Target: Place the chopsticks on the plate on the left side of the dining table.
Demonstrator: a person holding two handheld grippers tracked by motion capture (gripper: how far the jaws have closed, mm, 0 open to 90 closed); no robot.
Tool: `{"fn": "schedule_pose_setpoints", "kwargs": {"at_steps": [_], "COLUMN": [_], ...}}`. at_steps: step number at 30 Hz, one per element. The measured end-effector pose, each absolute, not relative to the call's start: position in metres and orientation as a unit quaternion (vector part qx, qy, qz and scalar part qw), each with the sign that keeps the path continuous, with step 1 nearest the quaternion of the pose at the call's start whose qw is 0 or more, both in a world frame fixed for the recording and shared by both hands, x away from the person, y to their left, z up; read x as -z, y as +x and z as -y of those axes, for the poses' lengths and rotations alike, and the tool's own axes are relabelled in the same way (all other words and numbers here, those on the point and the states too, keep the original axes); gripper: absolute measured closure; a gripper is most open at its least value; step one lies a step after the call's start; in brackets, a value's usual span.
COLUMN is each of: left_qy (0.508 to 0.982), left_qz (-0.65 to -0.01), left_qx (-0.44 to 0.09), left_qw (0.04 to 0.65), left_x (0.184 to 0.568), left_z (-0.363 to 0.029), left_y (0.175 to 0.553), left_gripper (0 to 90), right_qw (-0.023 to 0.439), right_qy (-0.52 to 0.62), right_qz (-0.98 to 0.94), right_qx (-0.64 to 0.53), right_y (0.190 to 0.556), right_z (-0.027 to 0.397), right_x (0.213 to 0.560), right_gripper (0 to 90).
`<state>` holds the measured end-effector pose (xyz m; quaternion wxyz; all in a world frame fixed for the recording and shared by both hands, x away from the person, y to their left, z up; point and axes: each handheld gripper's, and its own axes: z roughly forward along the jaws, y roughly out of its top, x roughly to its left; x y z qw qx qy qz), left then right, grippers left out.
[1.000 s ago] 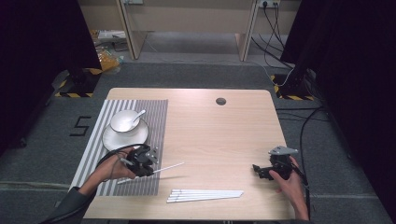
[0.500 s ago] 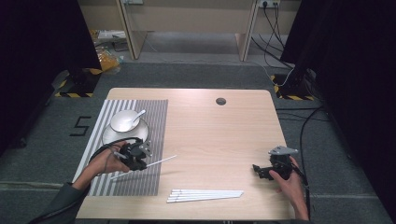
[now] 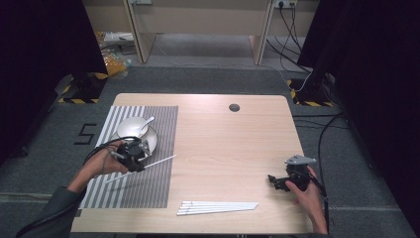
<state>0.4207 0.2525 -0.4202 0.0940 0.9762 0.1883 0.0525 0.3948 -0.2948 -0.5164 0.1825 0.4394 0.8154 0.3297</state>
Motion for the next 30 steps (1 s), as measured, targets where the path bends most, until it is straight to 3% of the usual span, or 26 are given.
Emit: {"fn": "schedule_pose_setpoints", "kwargs": {"at_steps": [17,30], "left_qy": [0.963,0.962], "left_qz": [-0.256,-0.264], "left_qx": [-0.065,-0.058], "left_qw": [0.056,0.045], "left_x": [0.431,0.442], "left_z": [-0.280,-0.279], "left_y": [0.464,0.476], "left_gripper": [84.9,84.9], "right_qw": [0.183,0.183], "right_qy": [0.439,0.439], "right_qz": [-0.815,-0.815], "right_qx": [-0.330,-0.330], "right_y": [0.395,0.395], "right_z": [0.295,0.295], "right_x": [0.516,0.516], "right_gripper": [0.3,0.4]}}
